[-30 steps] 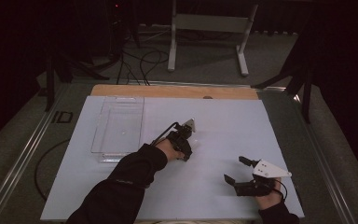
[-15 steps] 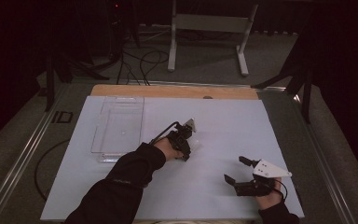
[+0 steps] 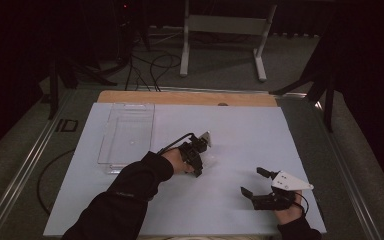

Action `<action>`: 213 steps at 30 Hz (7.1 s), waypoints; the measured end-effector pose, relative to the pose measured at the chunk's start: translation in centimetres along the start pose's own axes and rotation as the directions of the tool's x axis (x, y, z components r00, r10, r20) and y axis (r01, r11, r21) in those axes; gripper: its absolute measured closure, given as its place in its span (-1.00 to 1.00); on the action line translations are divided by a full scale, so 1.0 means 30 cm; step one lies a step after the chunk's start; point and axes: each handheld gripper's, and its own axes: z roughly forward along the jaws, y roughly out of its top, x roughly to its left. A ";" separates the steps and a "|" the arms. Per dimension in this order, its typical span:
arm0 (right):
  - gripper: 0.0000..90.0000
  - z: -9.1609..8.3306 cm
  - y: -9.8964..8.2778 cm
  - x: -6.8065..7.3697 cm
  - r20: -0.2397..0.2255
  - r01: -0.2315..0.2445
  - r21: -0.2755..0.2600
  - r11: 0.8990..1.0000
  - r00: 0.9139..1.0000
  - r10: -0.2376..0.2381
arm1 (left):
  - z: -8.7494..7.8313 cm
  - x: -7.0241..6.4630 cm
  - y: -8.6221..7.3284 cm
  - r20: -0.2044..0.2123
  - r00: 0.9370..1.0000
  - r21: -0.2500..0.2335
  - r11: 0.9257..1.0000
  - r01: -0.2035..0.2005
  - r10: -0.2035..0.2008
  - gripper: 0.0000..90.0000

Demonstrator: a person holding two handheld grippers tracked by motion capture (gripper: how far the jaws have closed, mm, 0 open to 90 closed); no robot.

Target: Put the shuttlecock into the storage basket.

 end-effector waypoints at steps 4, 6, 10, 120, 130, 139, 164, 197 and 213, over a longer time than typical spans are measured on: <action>-0.79 0.000 0.000 0.001 0.000 -0.001 0.001 1.000 1.000 0.001 | -0.013 0.001 -0.020 0.009 0.999 0.000 0.999 -0.036 0.036 0.47; -0.79 0.001 0.000 0.000 0.000 0.001 0.001 1.000 1.000 -0.001 | -0.018 0.003 -0.030 0.007 0.998 0.001 0.998 -0.061 0.061 0.47; -0.79 0.002 0.000 0.000 0.000 0.002 0.001 1.000 1.000 -0.002 | -0.024 0.003 -0.051 -0.001 0.996 0.011 0.996 -0.092 0.092 0.47; -0.79 0.007 0.001 0.000 -0.002 0.002 -0.004 1.000 1.000 -0.002 | -0.528 0.252 -0.453 -0.133 0.967 -0.064 0.971 -0.228 0.218 0.47; -0.79 0.006 0.001 0.001 -0.001 0.007 -0.003 1.000 1.000 -0.007 | -0.554 0.312 -0.531 -0.154 0.983 -0.091 0.989 -0.120 0.105 0.47; -0.79 0.008 0.002 0.001 0.000 0.007 -0.003 1.000 1.000 -0.007 | -0.581 0.348 -0.596 -0.181 0.983 -0.120 0.993 0.012 -0.034 0.47; -0.79 0.010 0.002 0.000 -0.003 0.003 -0.001 1.000 1.000 -0.003 | -0.467 0.424 -0.626 -0.128 0.943 -0.087 0.951 0.296 -0.306 0.47; -0.79 0.008 0.001 -0.003 -0.008 0.000 0.001 1.000 1.000 0.001 | -0.371 0.463 -0.606 -0.168 0.921 0.046 0.931 0.362 -0.350 0.44; -0.79 0.007 0.002 -0.004 -0.006 0.003 -0.003 1.000 1.000 -0.003 | -0.431 0.443 -0.594 -0.165 0.924 -0.033 0.938 0.345 -0.345 0.01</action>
